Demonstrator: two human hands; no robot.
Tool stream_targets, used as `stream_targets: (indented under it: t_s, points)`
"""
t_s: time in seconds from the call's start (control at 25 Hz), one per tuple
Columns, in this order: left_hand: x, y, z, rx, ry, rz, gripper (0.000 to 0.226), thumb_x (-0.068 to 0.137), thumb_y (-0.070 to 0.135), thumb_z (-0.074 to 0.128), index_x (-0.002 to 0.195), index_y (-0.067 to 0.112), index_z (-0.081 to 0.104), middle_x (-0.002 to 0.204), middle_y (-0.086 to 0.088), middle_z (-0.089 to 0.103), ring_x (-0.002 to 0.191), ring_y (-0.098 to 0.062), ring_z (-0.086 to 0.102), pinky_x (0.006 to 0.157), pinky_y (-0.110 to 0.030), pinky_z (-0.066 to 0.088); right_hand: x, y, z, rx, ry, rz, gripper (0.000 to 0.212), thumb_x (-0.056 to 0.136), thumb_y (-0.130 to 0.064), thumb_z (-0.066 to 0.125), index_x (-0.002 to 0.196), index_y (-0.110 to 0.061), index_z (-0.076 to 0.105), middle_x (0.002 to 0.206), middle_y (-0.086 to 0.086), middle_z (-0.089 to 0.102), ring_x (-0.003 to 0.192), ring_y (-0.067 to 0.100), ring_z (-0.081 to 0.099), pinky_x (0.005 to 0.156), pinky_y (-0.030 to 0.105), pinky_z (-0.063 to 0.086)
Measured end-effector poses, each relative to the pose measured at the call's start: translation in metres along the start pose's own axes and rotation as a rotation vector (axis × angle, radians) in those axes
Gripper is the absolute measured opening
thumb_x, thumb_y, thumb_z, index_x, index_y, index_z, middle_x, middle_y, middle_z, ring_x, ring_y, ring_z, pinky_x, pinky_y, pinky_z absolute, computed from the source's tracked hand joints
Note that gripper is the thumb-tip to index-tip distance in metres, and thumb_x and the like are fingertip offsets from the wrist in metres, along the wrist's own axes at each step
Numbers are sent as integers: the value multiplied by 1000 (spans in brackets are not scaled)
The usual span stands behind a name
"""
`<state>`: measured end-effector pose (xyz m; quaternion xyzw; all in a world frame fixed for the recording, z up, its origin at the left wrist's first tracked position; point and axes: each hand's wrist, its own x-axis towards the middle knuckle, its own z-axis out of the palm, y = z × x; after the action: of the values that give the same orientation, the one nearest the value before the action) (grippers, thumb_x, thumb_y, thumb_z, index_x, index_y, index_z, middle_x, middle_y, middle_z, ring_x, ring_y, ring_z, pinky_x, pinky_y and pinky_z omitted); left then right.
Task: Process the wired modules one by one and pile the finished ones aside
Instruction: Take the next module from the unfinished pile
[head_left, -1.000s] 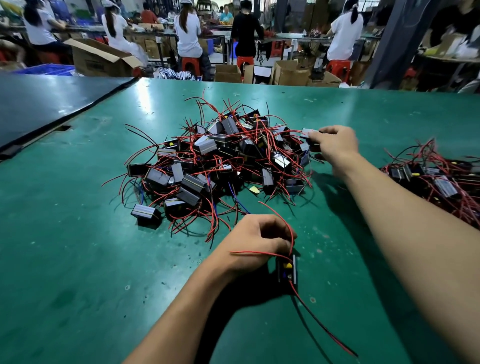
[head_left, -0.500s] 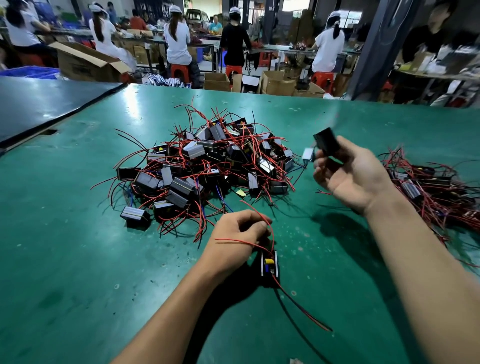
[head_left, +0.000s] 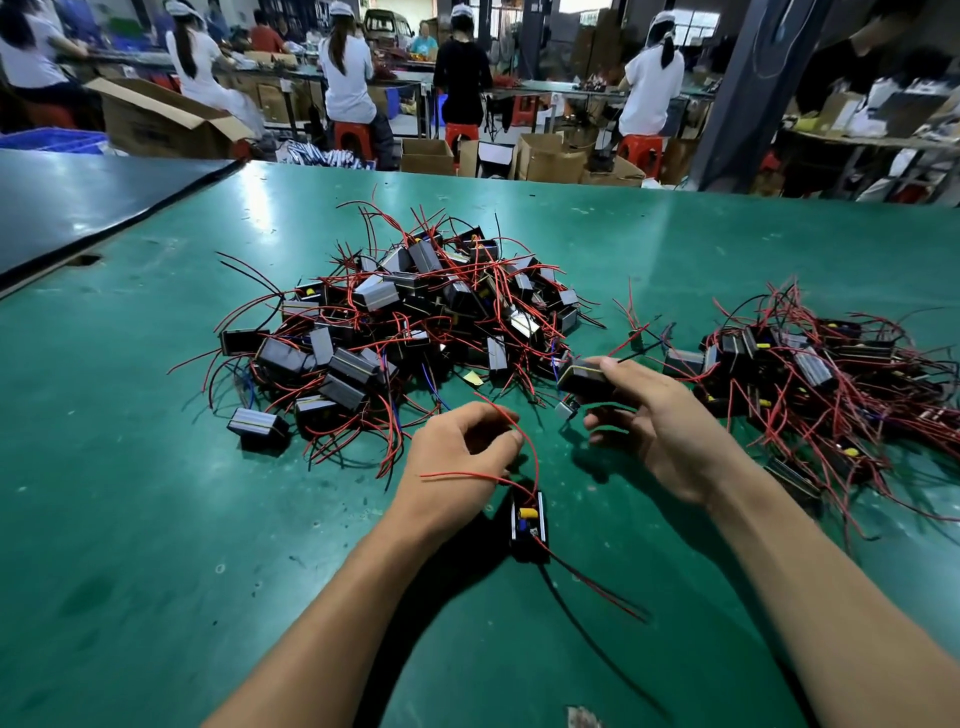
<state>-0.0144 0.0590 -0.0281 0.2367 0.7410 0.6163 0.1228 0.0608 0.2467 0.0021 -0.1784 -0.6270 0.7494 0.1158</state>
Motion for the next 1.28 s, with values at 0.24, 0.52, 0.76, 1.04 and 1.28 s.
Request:
stream_targets:
  t_s: [0.24,0.52,0.76,1.04,1.28]
  points:
    - [1,2,1,3,84,65,32,93,2,58,116,21,67,106,-5,68,94,-27,68,83,-47,58,-5,-15,5,320,-202,-15,27,86,-38,64,89,-17,80,84,4,69,68,14,62,63,25,55]
    - [-3,12,4,-29,47,208,40,95,2,56,128,25,63,115,2,66,107,-16,63,101,-46,49,-12,-11,16,679,-319,155,26,80,-30,66,81,-4,73,74,4,61,54,10,53,49,21,50]
    - [5,11,-3,157,260,126,38,92,20,65,129,14,60,125,2,65,106,-9,63,98,-36,51,-3,-10,12,761,-192,111,42,88,-36,57,86,0,78,90,6,71,66,12,67,58,24,58]
    - [1,14,1,-129,108,111,26,82,24,79,90,11,58,105,3,73,105,-10,67,95,-43,53,-4,-4,19,632,-150,265,45,80,-42,66,84,1,77,83,7,71,60,11,66,53,22,56]
    - [2,19,-4,-182,-132,27,10,89,8,68,98,10,63,84,-4,76,80,-12,71,75,-21,53,-9,-9,15,611,-106,215,41,77,-41,70,82,-1,77,83,8,71,59,12,65,53,23,56]
